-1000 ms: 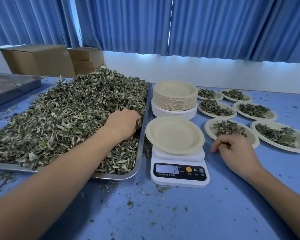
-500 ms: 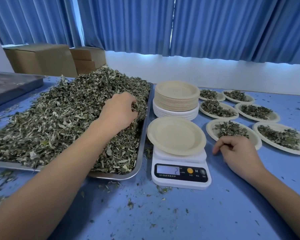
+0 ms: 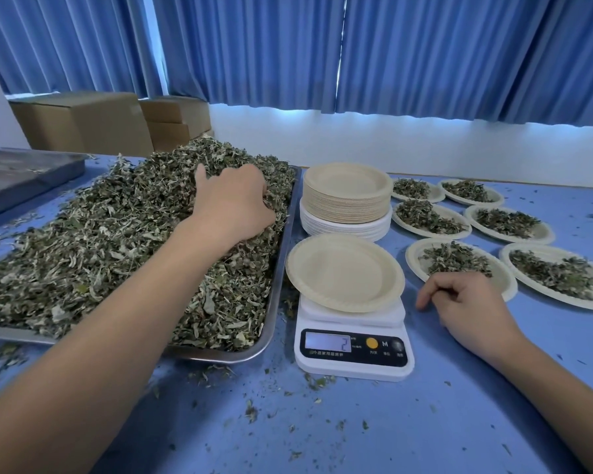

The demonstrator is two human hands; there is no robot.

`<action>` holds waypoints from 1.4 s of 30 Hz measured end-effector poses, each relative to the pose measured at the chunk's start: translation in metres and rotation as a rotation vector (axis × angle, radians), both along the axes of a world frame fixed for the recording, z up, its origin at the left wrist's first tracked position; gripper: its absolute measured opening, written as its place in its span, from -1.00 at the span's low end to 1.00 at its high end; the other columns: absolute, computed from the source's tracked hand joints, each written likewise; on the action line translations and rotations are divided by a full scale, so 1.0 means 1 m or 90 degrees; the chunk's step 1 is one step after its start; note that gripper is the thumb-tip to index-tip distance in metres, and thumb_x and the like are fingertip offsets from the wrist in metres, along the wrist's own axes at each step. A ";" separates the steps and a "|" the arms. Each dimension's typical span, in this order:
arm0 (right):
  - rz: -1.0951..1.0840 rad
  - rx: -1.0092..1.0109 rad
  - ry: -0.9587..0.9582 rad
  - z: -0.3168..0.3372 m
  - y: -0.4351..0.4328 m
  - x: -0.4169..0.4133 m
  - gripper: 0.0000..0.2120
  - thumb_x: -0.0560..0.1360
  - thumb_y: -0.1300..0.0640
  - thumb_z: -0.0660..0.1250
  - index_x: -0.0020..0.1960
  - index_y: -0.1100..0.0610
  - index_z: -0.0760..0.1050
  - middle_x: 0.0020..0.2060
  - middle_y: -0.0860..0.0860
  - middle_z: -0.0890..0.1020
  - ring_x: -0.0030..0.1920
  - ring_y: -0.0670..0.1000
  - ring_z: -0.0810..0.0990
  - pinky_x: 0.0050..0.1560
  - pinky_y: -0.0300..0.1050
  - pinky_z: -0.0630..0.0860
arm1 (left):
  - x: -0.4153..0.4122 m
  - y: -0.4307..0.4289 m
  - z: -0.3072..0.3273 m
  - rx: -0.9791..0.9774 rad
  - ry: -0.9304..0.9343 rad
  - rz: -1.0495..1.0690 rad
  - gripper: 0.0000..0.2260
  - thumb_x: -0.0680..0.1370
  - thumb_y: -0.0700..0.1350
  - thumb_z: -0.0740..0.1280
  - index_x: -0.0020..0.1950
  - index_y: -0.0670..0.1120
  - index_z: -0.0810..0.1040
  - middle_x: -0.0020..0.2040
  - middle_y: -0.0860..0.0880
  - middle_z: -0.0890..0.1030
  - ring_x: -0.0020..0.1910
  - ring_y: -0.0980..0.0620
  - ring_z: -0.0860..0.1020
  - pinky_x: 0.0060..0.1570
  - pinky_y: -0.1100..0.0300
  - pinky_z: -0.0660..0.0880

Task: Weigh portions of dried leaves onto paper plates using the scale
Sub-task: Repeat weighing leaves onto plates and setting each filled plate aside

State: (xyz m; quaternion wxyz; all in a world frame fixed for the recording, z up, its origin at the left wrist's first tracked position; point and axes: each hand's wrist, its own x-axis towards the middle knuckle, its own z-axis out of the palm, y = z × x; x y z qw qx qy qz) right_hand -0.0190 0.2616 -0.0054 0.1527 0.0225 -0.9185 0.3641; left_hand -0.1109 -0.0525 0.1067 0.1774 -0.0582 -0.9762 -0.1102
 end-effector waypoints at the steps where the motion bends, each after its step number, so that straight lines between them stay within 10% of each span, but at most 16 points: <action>1: 0.000 0.001 0.000 0.000 0.000 0.000 -0.45 0.46 0.49 0.20 -0.32 -0.14 0.63 -0.54 -0.02 0.57 -0.47 0.22 0.48 -0.46 -0.17 0.34 | -0.001 0.002 0.000 0.011 0.003 -0.003 -0.74 0.47 -0.07 0.42 -0.34 -0.07 0.41 -0.33 -0.02 0.49 -0.12 -0.17 0.53 0.50 -0.31 0.07; 6: 0.002 -0.011 0.002 0.000 0.000 0.000 -0.44 0.46 0.49 0.20 -0.33 -0.14 0.63 -0.53 -0.07 0.58 -0.47 0.17 0.48 -0.50 -0.20 0.35 | 0.007 0.019 -0.008 0.190 0.025 -0.081 -0.78 0.45 -0.08 0.47 -0.29 -0.06 0.46 -0.26 -0.03 0.61 -0.16 -0.13 0.58 0.06 -0.07 0.52; 11: 0.003 -0.024 0.000 0.000 0.001 0.001 -0.45 0.46 0.49 0.20 -0.32 -0.12 0.64 -0.54 -0.04 0.58 -0.51 0.13 0.45 -0.51 -0.21 0.33 | 0.017 0.038 -0.014 0.345 -0.112 -0.267 -0.66 0.47 -0.17 0.51 -0.48 -0.05 0.52 -0.57 0.15 0.44 -0.56 0.21 0.37 -0.42 0.31 0.33; 17: -0.002 -0.037 0.000 0.002 0.000 0.004 -0.46 0.44 0.49 0.20 -0.35 -0.11 0.63 -0.55 -0.05 0.56 -0.55 -0.03 0.39 -0.52 -0.23 0.31 | 0.023 0.054 -0.027 0.332 -0.218 -0.347 -0.76 0.43 -0.06 0.58 0.04 -0.07 0.67 -0.08 0.12 0.59 -0.08 0.16 0.55 0.02 0.27 0.44; 22: -0.002 -0.055 -0.007 0.003 -0.001 0.005 -0.47 0.45 0.51 0.20 -0.38 -0.06 0.62 -0.55 -0.09 0.57 -0.56 -0.05 0.38 -0.53 -0.28 0.31 | 0.020 0.039 -0.014 0.346 -0.357 -0.385 -0.70 0.33 -0.02 0.64 0.03 0.08 0.71 0.04 0.03 0.70 0.06 0.12 0.65 0.23 0.08 0.54; 27: 0.004 -0.043 -0.007 0.003 -0.001 0.006 -0.46 0.46 0.50 0.21 -0.34 -0.11 0.63 -0.54 -0.03 0.57 -0.50 0.17 0.45 -0.50 -0.22 0.34 | 0.004 0.012 -0.006 0.427 -0.272 -0.313 -0.85 0.46 0.03 0.54 -0.06 0.00 0.72 -0.10 0.03 0.72 -0.10 0.06 0.67 -0.07 0.19 0.57; 36: -0.002 -0.024 -0.007 0.002 0.000 0.005 -0.47 0.47 0.48 0.22 -0.33 -0.11 0.63 -0.55 -0.01 0.56 -0.50 0.17 0.45 -0.50 -0.18 0.34 | -0.021 -0.015 -0.040 0.018 -0.298 -0.070 -0.65 0.42 -0.05 0.59 0.15 -0.06 0.60 0.02 -0.04 0.62 -0.03 -0.05 0.59 -0.02 0.11 0.53; 42: -0.006 -0.025 -0.008 0.002 -0.001 0.006 -0.47 0.46 0.48 0.21 -0.34 -0.11 0.64 -0.55 0.03 0.55 -0.43 0.27 0.49 -0.46 -0.15 0.34 | -0.026 -0.013 -0.040 0.079 -0.190 -0.030 -0.86 0.46 -0.24 0.53 -0.19 -0.01 0.67 -0.13 -0.02 0.67 -0.31 0.04 0.62 -0.39 0.23 0.44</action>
